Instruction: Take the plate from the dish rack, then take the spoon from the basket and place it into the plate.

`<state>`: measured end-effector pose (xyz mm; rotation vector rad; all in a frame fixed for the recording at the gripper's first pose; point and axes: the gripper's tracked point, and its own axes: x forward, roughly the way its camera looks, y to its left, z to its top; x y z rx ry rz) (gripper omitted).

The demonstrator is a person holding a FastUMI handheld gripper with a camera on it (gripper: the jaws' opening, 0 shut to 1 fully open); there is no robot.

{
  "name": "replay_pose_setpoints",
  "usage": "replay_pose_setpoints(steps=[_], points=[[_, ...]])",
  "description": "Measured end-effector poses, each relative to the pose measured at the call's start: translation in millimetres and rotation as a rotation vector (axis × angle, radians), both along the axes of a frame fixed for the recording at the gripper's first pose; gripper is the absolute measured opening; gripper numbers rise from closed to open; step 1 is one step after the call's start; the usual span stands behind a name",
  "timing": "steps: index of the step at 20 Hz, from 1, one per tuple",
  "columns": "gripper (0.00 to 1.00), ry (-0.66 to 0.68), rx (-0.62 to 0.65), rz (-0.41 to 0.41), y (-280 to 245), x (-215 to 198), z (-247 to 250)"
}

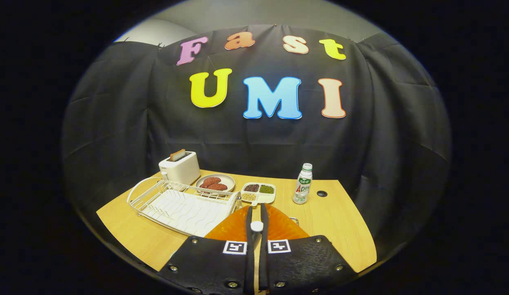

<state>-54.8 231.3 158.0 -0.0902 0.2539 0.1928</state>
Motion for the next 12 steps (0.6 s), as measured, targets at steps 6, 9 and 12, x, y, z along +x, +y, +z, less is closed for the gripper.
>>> replay_pose_setpoints(steps=[6,9,12], points=[[0.05,0.057,-0.003,0.024,45.7,0.3,-37.9],[0.05,0.083,-0.015,0.041,70.5,1.4,-54.9],[0.05,0.096,-0.015,0.054,91.5,2.4,-65.6]])
